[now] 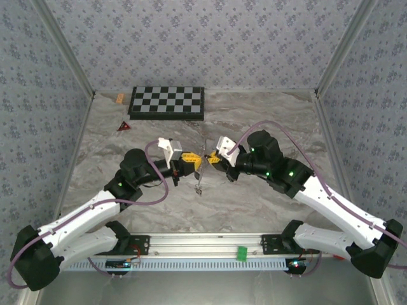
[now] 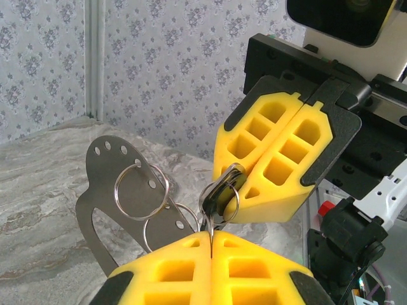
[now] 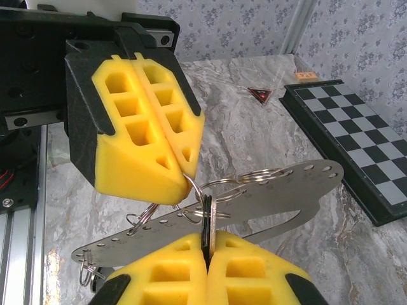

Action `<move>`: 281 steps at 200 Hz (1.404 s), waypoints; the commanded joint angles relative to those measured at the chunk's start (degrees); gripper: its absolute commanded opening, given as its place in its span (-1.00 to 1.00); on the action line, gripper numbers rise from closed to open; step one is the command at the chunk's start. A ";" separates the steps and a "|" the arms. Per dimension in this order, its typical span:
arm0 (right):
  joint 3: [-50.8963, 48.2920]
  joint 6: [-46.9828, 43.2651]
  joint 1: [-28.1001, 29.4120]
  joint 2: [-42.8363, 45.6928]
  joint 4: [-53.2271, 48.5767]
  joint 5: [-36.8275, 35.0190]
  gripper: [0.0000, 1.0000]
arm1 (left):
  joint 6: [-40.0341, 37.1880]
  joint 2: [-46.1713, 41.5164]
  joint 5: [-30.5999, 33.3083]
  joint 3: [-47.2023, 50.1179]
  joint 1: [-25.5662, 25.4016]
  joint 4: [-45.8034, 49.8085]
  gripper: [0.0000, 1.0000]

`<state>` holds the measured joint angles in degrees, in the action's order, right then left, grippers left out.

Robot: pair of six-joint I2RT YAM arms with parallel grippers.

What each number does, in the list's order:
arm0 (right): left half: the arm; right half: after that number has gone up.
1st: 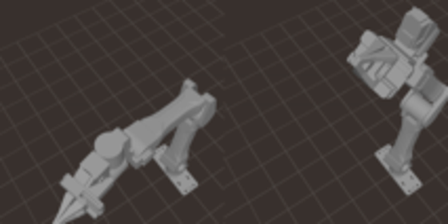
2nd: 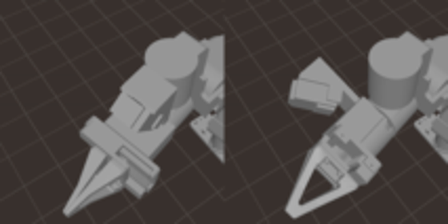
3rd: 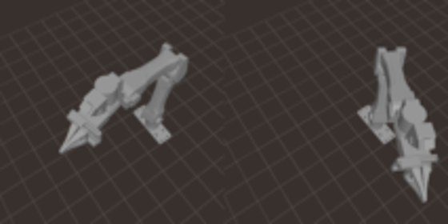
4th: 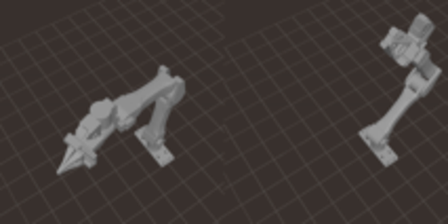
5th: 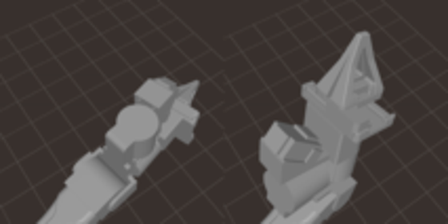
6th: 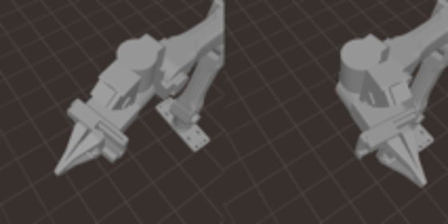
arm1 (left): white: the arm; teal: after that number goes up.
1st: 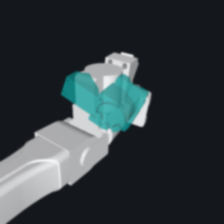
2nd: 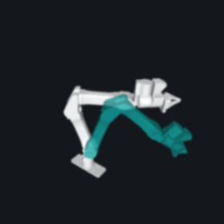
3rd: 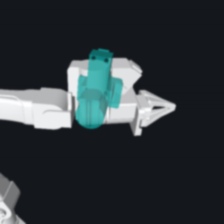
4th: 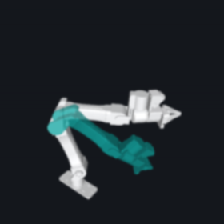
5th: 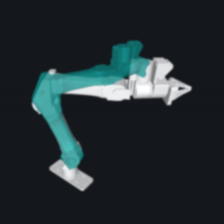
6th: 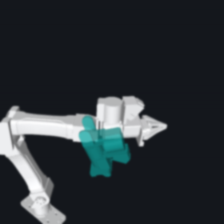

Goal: Put the keys on the keyring

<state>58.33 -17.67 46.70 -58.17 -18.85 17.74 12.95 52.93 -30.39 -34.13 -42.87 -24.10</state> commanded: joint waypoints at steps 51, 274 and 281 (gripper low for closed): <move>2.76 -1.27 0.40 -1.84 -0.84 0.50 -1.00 | 0.41 -2.01 -2.84 -0.29 -0.24 -2.62 -1.00; 4.34 -2.46 0.49 -1.80 -2.68 1.04 -1.00 | -1.75 1.10 -5.99 -1.39 -0.71 0.54 -1.00; 4.42 -2.46 0.55 -1.56 -2.49 0.89 -1.00 | -2.03 1.44 -5.92 -1.59 -0.68 1.04 -1.00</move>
<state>60.49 -19.40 46.81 -60.80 -22.15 18.76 12.45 53.74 -34.11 -34.02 -42.87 -22.44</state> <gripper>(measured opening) 0.037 0.058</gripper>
